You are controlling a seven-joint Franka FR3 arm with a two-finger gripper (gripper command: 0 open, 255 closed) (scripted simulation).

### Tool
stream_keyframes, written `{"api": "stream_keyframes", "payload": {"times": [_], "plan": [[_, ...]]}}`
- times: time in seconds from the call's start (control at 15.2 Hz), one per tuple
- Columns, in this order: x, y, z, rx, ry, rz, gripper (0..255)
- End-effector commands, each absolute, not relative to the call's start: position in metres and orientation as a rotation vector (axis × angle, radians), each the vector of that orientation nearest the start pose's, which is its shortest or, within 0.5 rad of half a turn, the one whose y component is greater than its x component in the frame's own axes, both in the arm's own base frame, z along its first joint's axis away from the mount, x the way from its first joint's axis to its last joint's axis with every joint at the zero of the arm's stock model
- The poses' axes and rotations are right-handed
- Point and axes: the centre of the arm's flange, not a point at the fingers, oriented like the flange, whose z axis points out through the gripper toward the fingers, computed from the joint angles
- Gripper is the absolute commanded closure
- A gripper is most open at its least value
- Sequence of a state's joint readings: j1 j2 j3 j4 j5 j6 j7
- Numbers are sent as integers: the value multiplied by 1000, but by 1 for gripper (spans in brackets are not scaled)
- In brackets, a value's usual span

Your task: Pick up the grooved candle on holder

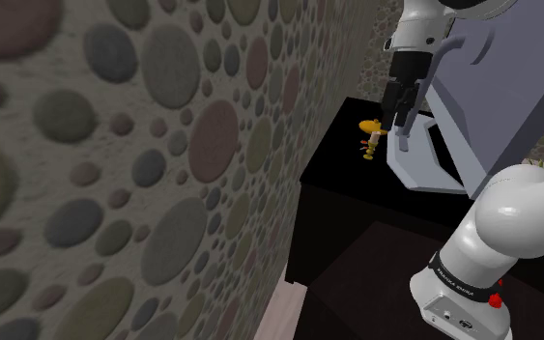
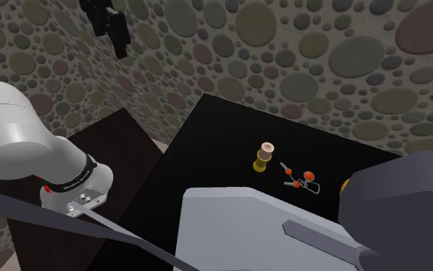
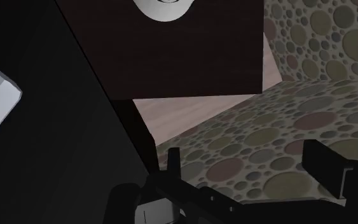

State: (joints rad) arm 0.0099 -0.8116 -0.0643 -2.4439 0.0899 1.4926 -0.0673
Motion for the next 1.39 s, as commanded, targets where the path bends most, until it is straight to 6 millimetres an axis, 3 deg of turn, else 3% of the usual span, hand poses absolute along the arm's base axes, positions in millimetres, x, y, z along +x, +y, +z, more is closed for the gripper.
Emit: {"api": "stream_keyframes", "payload": {"times": [0.0, 1.32], "plan": [[288, -10, 551, -2991, -55, 200, 0], [377, -213, 439, -3094, 77, 143, 0]]}}
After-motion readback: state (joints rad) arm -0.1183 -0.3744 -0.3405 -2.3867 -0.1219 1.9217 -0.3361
